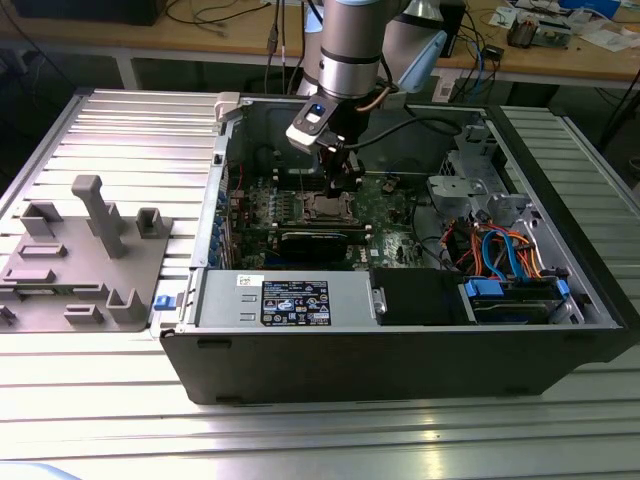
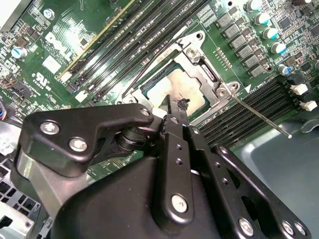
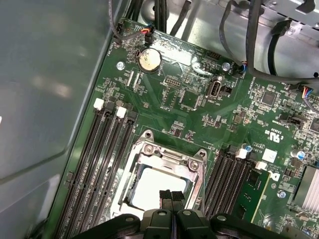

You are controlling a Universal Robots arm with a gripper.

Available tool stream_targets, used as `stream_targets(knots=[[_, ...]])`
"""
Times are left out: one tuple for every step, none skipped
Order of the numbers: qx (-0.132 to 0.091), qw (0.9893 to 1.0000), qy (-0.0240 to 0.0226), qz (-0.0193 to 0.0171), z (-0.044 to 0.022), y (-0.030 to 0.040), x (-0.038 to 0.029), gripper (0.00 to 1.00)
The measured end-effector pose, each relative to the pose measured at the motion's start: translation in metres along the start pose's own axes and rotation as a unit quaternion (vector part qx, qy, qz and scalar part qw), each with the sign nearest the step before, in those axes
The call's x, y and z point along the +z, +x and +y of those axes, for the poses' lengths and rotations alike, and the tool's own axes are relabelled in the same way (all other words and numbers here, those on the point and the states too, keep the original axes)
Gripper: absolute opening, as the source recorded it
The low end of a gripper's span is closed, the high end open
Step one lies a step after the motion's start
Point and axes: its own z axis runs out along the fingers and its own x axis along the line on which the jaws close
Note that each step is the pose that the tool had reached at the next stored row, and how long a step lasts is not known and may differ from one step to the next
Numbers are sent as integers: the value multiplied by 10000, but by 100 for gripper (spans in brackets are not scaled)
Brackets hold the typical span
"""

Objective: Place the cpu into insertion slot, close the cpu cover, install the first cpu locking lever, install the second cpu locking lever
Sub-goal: 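Install the first cpu locking lever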

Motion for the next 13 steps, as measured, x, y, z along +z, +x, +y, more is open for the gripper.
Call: stream_targets(knots=[[-19, 10000, -1, -1, 0, 0, 0, 11], [-48, 10000, -3, -2, 0, 0, 0, 11], [-69, 10000, -5, -3, 0, 0, 0, 11], [-93, 10000, -7, -4, 0, 0, 0, 11], [-117, 9999, -8, -5, 0, 0, 0, 11], [-141, 9999, -10, -5, 0, 0, 0, 11], [-165, 9999, -12, -6, 0, 0, 0, 11], [-192, 9998, -14, -8, 0, 0, 0, 11], [-228, 9997, -16, -9, 0, 0, 0, 11], [-248, 9997, -18, -10, 0, 0, 0, 11], [-271, 9996, -19, -11, 0, 0, 0, 11], [-305, 9995, -22, -12, 0, 0, 0, 11], [-335, 9994, -24, -13, 0, 0, 0, 11]])
